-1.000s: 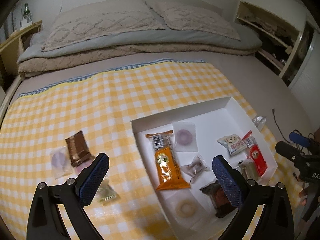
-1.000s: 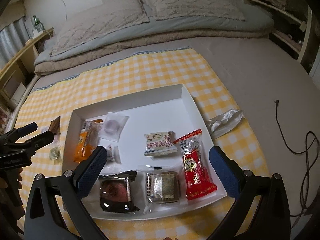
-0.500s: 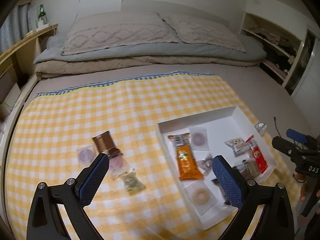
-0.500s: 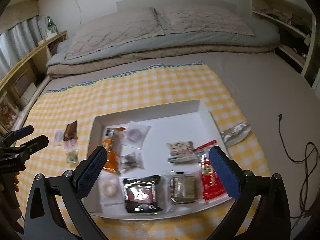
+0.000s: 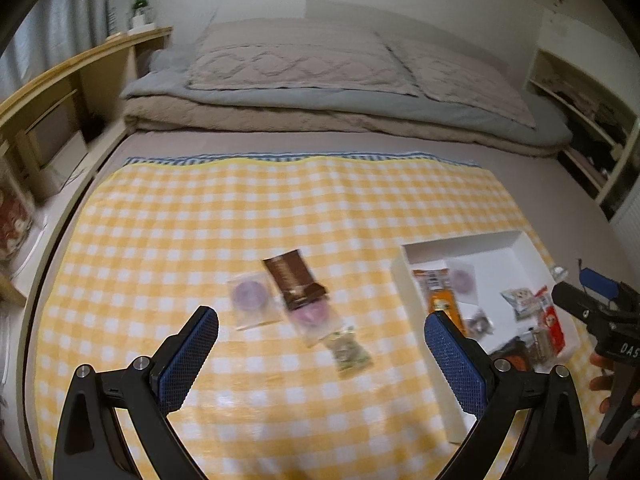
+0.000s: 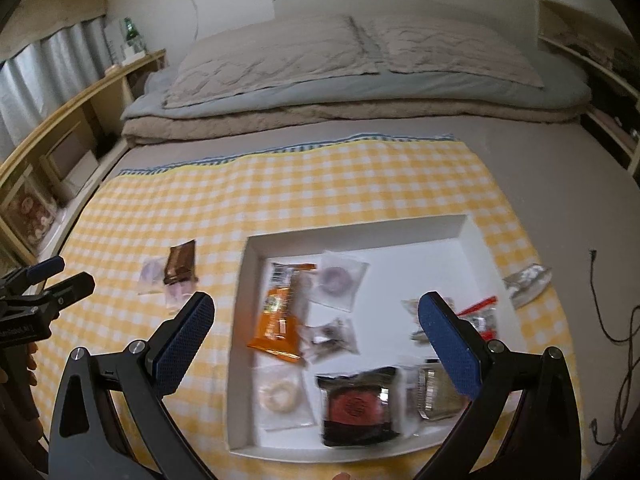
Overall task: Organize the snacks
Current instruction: 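Grasp the clear purple round packet with left tool while right tool grasps small green-printed packet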
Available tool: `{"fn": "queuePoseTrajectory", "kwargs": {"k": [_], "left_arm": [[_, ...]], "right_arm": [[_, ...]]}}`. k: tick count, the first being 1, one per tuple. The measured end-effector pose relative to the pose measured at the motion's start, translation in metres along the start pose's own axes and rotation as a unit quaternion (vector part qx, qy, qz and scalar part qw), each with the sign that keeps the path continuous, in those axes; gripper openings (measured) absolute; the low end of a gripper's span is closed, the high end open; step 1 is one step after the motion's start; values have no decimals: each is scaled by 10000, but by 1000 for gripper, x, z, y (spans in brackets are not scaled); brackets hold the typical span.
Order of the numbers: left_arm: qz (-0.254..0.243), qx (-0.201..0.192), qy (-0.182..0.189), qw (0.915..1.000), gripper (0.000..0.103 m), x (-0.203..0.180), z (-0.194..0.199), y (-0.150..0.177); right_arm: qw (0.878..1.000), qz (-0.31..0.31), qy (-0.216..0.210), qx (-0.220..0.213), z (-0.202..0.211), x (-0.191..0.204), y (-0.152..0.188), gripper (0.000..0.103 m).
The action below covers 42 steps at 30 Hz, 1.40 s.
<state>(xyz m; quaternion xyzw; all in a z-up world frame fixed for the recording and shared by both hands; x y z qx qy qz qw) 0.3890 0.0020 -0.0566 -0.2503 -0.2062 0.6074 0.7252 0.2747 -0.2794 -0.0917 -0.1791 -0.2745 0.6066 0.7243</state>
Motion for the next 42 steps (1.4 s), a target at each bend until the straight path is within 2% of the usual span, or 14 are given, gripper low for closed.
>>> {"fn": "queuePoseTrajectory", "kwargs": {"k": [6, 11, 18, 20, 21, 23, 25, 28, 33, 35, 36, 37, 42], "left_arm": [[266, 56, -139, 9995, 103, 34, -3, 3], [526, 145, -249, 9982, 103, 62, -18, 7], [628, 364, -490, 9962, 103, 84, -67, 2], [692, 456, -513, 9952, 100, 84, -84, 0], [757, 545, -466, 9946, 95, 82, -96, -1], [790, 669, -409, 9938, 87, 76, -116, -4], [746, 807, -382, 9932, 80, 69, -139, -6], [693, 987, -329, 9922, 72, 63, -166, -8], [718, 1288, -431, 9881, 66, 59, -211, -4], [726, 1364, -540, 9865, 63, 59, -224, -3], [764, 1395, -572, 9856, 62, 60, -230, -2], [836, 1410, -561, 9849, 62, 62, -233, -1], [1012, 1345, -554, 9842, 62, 64, -244, -2]], "right_arm": [[9994, 252, -216, 101, -22, 40, 1, 103], [9959, 633, -509, 391, -47, 80, 7, 103], [9886, 1018, -589, 939, -88, 115, 23, 103], [9863, 1077, -556, 1118, -102, 119, 28, 103], [9854, 1084, -579, 1175, -107, 120, 29, 103], [9836, 1039, -691, 1306, -119, 123, 29, 100], [9809, 960, -824, 1478, -132, 126, 31, 86], [9760, 891, -951, 1744, -150, 129, 38, 72], [9688, 733, -1097, 2099, -176, 132, 50, 69], [9676, 687, -1089, 2173, -182, 133, 53, 65], [9672, 686, -1052, 2207, -186, 133, 54, 59], [9671, 690, -984, 2241, -190, 133, 55, 56], [9652, 568, -885, 2395, -207, 135, 64, 53]]}}
Point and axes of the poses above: each gripper's, at about its wrist camera, not at the fingertips, and z roughly against the way its jaws point, x to its left, y to its underside, the point moved 5 cm from there along -z, roughly the way its jaws point, and after that the axes turned 5 degrees about -y, right-handed, at the moved point
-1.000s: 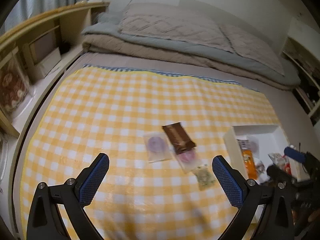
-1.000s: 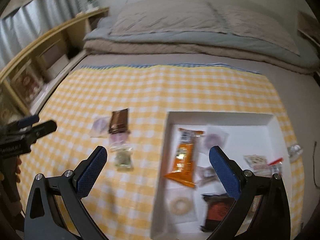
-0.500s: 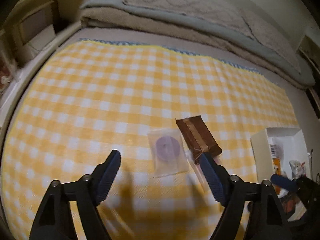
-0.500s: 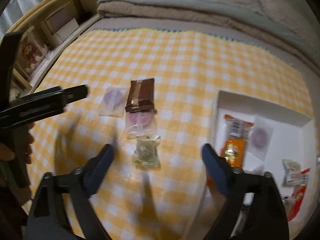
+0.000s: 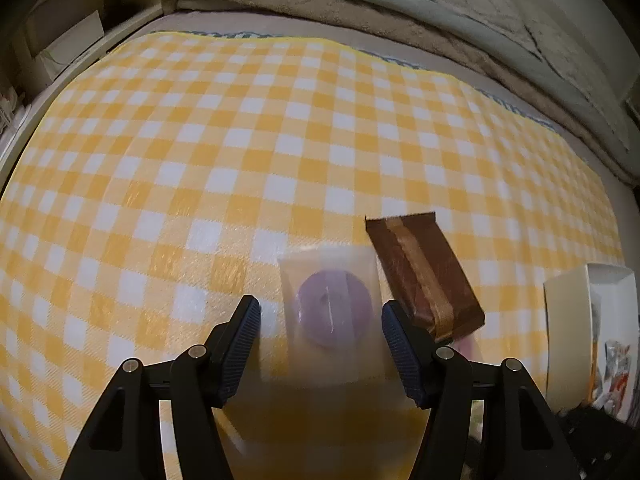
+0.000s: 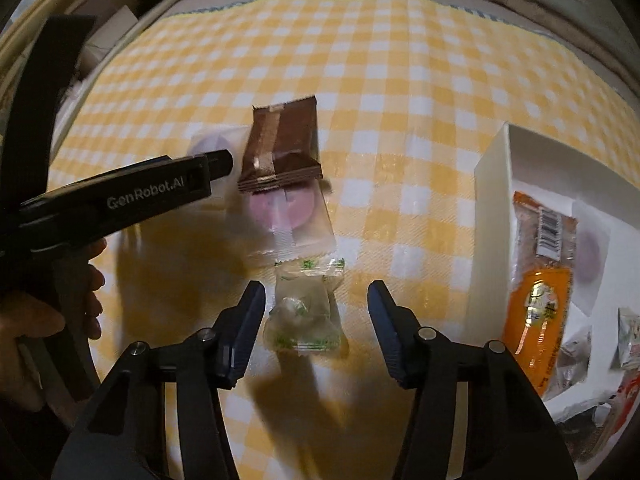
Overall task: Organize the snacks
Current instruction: 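Grasp the clear purple round packet with left tool while right tool grasps small green-printed packet, then carry both packets over the white tray and open both tools inside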
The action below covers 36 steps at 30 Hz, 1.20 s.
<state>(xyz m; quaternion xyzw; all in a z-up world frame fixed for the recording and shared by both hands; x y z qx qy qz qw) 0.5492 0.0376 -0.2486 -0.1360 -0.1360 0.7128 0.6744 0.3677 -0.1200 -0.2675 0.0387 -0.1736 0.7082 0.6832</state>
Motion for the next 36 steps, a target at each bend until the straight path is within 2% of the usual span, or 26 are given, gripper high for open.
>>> {"fn": "queuePoseTrajectory", "kwargs": {"k": [2, 4, 9, 10, 12, 15, 18, 22, 30, 36], "left_arm": [[33, -55, 44, 10000, 61, -2, -2, -2], [-21, -79, -9, 10000, 59, -5, -6, -4], [-153, -65, -111, 9998, 58, -19, -11, 1], [-222, -28, -176, 9996, 53, -23, -13, 1], [-391, 43, -402, 9984, 52, -27, -13, 4], [-326, 104, -433, 9985, 49, -29, -15, 3], [-316, 117, -497, 9982, 48, -26, -12, 3], [-185, 42, -522, 9985, 47, -16, 6, 5], [-175, -588, -67, 9981, 47, -23, 73, 0], [-182, -988, 369, 9942, 47, -36, 124, 7]], "right_arm": [[9999, -90, -55, 33, -4, 1, 2, 47], [10000, -52, -46, 44, -4, 3, 2, 35], [9997, 230, 49, 45, -1, 9, 10, 33], [9996, 264, 57, 38, 0, 12, 14, 33], [9995, 294, 90, 14, 1, 13, 19, 32], [9994, 287, 163, -39, 6, 11, 25, 32], [9996, 248, 60, -92, 12, 7, 25, 32], [9992, 326, 76, -202, 24, 3, 16, 31], [9955, 404, 33, -861, 78, 9, 13, 31], [9903, 308, 90, -1351, 110, 11, 9, 31]]}}
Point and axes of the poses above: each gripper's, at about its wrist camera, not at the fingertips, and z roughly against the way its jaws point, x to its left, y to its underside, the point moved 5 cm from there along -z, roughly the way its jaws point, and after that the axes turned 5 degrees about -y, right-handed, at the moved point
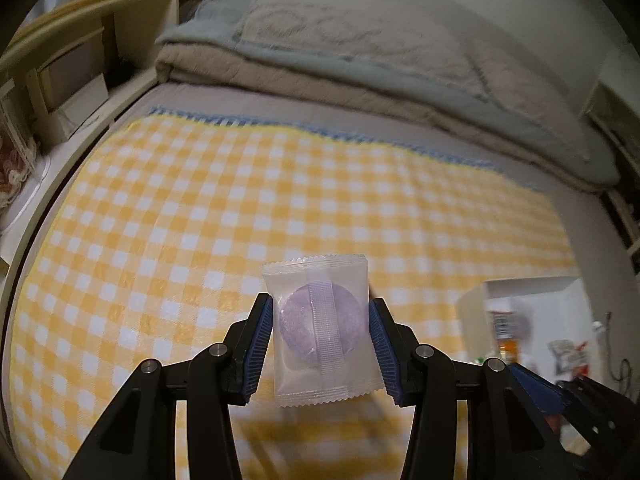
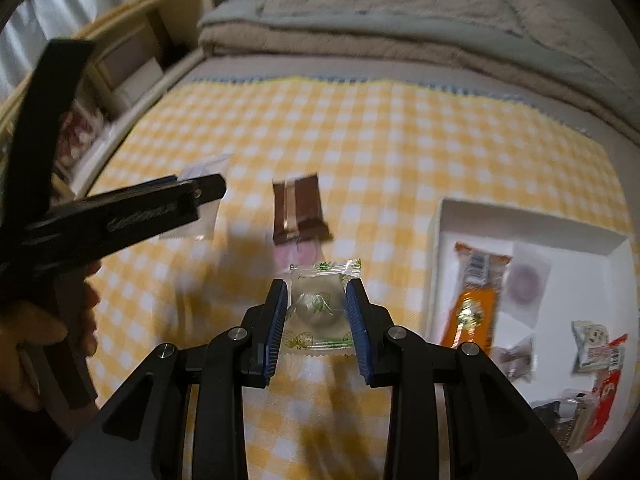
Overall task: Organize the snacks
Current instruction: 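Carry both packets over the white tray and open both tools inside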
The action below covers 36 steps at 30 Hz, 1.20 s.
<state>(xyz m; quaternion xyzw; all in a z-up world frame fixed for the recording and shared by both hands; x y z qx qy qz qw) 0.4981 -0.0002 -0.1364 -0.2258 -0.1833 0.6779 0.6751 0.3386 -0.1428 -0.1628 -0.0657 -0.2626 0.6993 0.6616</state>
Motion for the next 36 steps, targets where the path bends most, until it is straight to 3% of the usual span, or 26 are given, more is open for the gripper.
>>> {"fn": "queuePoseTrajectory", "kwargs": {"k": [9, 16, 29, 36], "left_arm": [[-114, -352, 467, 9982, 47, -17, 61, 16], [-246, -360, 809, 9958, 47, -46, 81, 28], [-565, 144, 1400, 9884, 47, -137, 46, 42], [-591, 482, 1566, 9847, 47, -182, 7, 49]], "right_arm": [[9985, -69, 125, -537, 37, -24, -12, 31], [9970, -264, 151, -707, 60, -55, -9, 31], [9942, -710, 458, -663, 86, -128, 19, 31], [9915, -939, 677, -587, 92, -167, 34, 31]]}}
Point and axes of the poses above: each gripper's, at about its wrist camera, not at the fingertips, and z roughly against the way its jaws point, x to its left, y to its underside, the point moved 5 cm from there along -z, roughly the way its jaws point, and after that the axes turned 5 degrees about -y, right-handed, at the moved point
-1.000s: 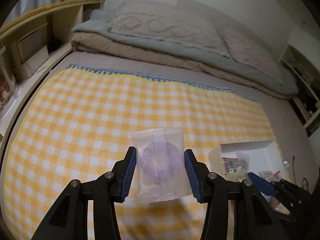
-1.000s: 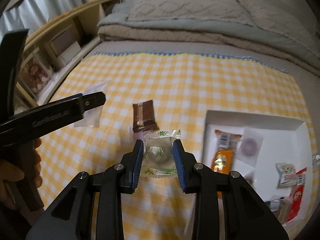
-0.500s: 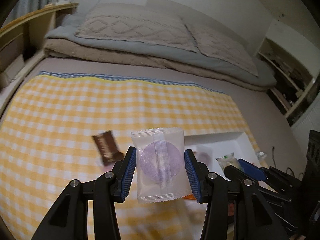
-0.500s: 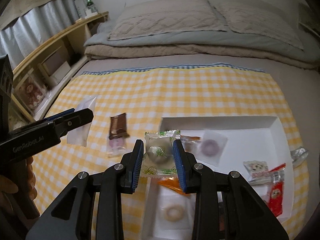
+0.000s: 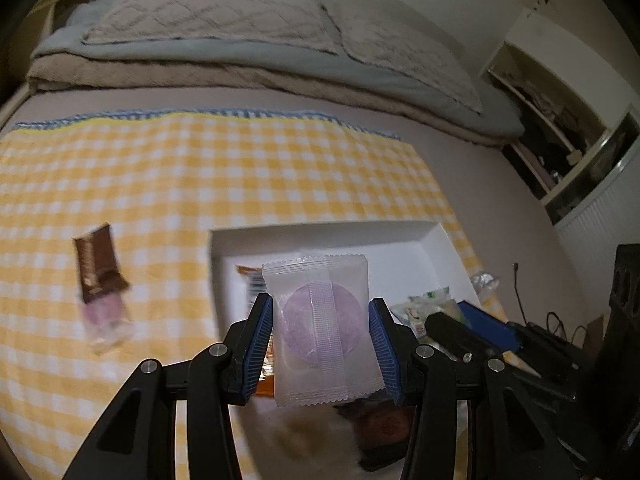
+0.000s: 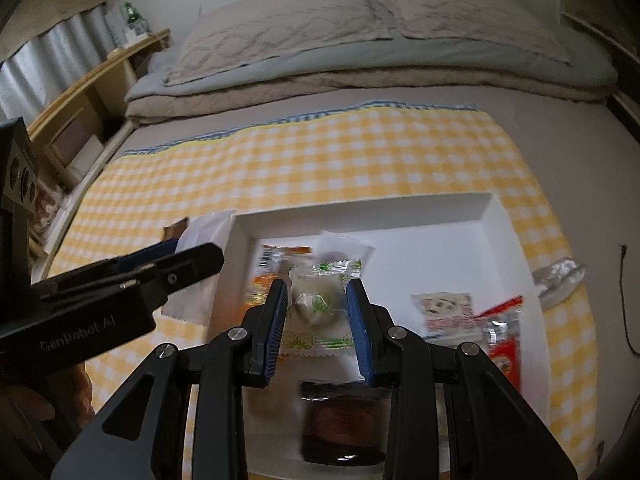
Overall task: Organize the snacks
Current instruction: 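Carry both packets over the white tray and open both tools inside, then lift both tools from the tray back toward the remaining snacks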
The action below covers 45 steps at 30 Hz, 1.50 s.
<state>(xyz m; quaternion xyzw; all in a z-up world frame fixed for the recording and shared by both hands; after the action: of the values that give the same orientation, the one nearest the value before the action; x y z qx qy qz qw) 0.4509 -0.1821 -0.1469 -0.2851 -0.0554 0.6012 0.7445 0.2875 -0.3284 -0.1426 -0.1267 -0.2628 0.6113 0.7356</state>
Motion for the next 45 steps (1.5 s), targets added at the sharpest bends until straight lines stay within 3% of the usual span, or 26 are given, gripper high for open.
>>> {"fn": "queuePoseTrajectory", "kwargs": {"k": [14, 24, 27, 30, 34, 38, 41, 45], "left_arm": [[165, 581, 602, 9964, 47, -65, -87, 11], [356, 843, 514, 9945, 47, -59, -156, -2], [433, 900, 333, 9944, 48, -50, -169, -3], [584, 955, 386, 9930, 51, -48, -176, -3], [550, 946, 495, 9928, 67, -51, -178, -8], [398, 914, 402, 9942, 68, -51, -175, -7], [265, 856, 324, 9954, 69, -52, -169, -5], [49, 738, 235, 9970, 73, -58, -152, 1]], "right_arm": [[9943, -882, 596, -112, 2, -113, -5, 31], [9881, -1379, 677, -102, -14, -150, -7, 31], [9875, -1422, 672, -84, -18, -155, -7, 32], [9871, -1449, 670, -90, -20, -156, -8, 31], [9865, -1500, 644, -136, -22, -158, -10, 32], [9842, -1595, 740, -189, -21, -159, -11, 34], [9833, -1616, 820, -139, -21, -161, -10, 50], [9841, -1567, 833, -69, -20, -161, -8, 51]]}}
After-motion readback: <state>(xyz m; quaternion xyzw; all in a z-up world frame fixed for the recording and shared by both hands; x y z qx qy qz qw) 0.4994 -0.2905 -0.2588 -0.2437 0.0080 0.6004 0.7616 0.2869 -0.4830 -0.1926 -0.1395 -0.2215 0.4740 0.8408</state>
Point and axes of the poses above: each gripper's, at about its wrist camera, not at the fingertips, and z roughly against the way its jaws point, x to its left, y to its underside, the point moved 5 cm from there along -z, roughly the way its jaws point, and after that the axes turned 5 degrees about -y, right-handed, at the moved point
